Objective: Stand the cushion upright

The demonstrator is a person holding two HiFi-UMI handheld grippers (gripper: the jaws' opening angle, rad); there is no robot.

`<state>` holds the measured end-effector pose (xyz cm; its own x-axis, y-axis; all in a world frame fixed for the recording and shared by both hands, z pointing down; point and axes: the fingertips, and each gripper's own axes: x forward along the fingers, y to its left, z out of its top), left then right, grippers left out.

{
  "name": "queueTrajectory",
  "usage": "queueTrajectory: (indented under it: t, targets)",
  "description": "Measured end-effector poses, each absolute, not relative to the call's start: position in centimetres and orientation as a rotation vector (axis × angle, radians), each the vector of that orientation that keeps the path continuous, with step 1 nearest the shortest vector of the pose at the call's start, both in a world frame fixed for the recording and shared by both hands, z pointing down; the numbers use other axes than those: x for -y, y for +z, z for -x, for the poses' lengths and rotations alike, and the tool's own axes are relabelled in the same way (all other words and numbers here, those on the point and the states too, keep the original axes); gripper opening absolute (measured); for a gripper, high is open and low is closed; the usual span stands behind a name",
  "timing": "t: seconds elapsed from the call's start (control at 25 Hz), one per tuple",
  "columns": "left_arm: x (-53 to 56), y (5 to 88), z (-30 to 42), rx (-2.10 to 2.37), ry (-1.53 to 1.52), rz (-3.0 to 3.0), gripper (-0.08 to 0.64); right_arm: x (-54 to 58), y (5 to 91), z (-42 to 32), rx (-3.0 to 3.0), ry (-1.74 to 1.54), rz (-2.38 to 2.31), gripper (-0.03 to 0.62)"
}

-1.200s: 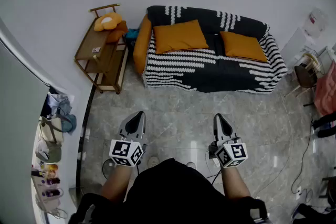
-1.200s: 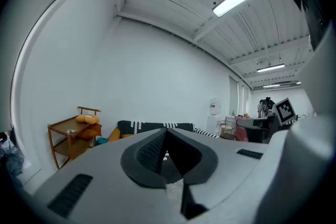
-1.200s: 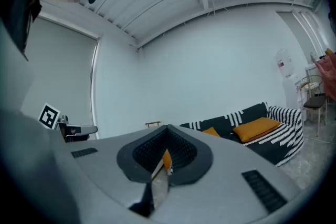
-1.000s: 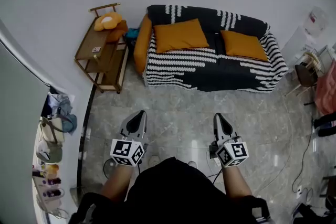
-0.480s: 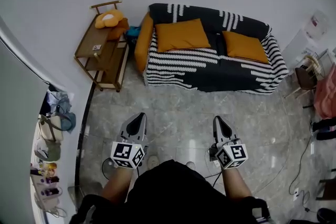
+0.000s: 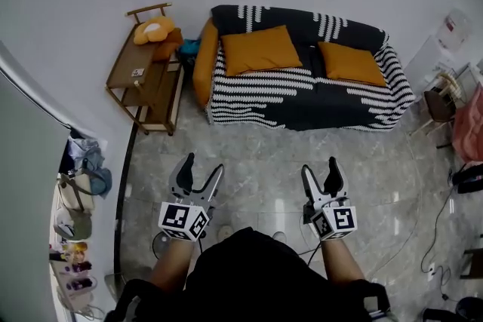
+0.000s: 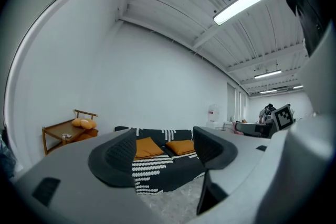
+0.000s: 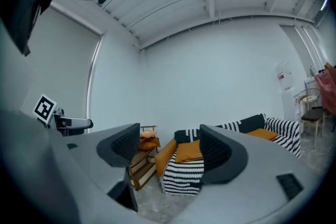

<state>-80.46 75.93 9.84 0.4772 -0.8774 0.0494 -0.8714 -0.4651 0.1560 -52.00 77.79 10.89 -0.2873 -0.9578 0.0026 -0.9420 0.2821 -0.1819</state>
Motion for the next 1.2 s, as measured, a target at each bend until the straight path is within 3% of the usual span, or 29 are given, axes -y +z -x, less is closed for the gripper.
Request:
queueTrajectory:
  t: [0.68,1.2]
  targets:
    - [-74.9,10.8,88.5,1.43,0.005,-2.602,0.347,-77.8,10.0,60.1,-2.51,-0.171,1.879,0.345]
    - [-70.0,10.9,87.4,1.453,0.042,-2.619,0.347,-72.5,11.5,57.6,-2.454,-0.19,1.943,0.345]
